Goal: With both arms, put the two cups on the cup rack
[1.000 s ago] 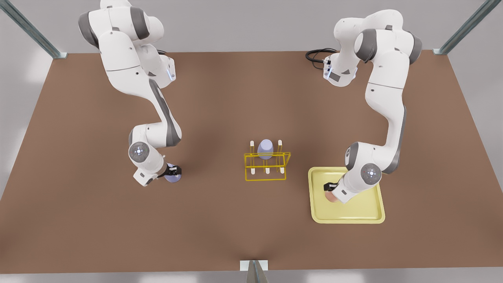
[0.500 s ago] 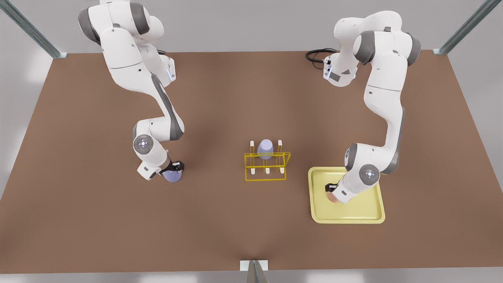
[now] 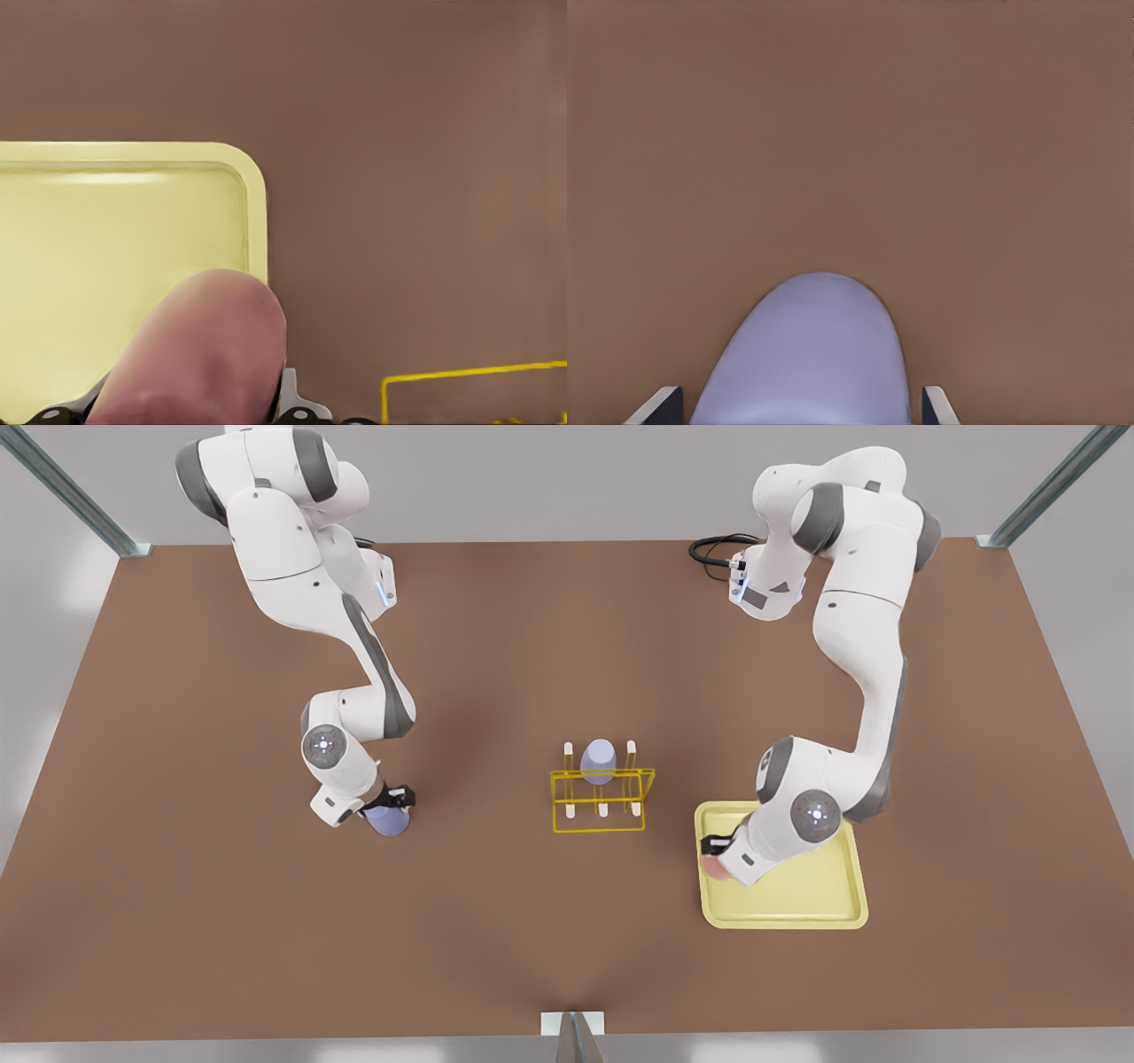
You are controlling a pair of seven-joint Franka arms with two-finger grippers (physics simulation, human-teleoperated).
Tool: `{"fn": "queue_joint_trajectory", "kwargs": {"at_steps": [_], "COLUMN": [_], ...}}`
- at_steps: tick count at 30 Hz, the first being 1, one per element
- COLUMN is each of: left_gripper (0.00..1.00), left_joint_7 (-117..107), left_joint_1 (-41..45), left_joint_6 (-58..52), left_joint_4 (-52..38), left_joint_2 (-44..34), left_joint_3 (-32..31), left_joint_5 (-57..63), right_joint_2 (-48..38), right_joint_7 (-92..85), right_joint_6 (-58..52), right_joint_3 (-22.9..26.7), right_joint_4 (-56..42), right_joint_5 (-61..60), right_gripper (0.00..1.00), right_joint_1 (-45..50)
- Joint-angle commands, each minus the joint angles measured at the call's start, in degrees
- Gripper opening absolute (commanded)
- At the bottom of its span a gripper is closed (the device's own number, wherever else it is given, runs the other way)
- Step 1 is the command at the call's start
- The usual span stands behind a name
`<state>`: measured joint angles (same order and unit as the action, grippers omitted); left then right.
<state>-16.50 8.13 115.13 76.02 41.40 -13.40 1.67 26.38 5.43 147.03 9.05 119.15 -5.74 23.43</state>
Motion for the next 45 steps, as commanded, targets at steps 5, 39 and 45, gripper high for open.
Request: {"fn": "queue_joint_trajectory", "kwargs": {"at_steps": [5, 39, 45], "left_gripper": [0.72, 1.0, 1.0], "left_joint_7": [-28.59, -34.13, 8.5], "left_joint_1": [0.66, 3.21, -8.67], "left_joint_6": [-15.2, -28.65, -30.95], "left_joint_4": [-3.07, -19.23, -6.16], "left_joint_2": [-0.44, -0.27, -20.82], "left_joint_3": [-9.89, -11.39, -2.97], "left_joint_5": [-0.35, 1.67, 7.47], "right_joint_2": [0.52, -2.12, -0.98], "right_joint_7": [-0.24, -2.88, -2.88], "right_joint_6": [1.07, -0.52, -0.87], "right_joint_3": [0.0, -8.78, -13.62], "right_joint_4": [-0.23, -8.58, -16.22], "right_joint_5": [-0.15, -11.84, -22.65], "right_gripper": [1.0, 0.79, 0.79], "right_joint_1": [-0.05, -0.93, -0.93]}}
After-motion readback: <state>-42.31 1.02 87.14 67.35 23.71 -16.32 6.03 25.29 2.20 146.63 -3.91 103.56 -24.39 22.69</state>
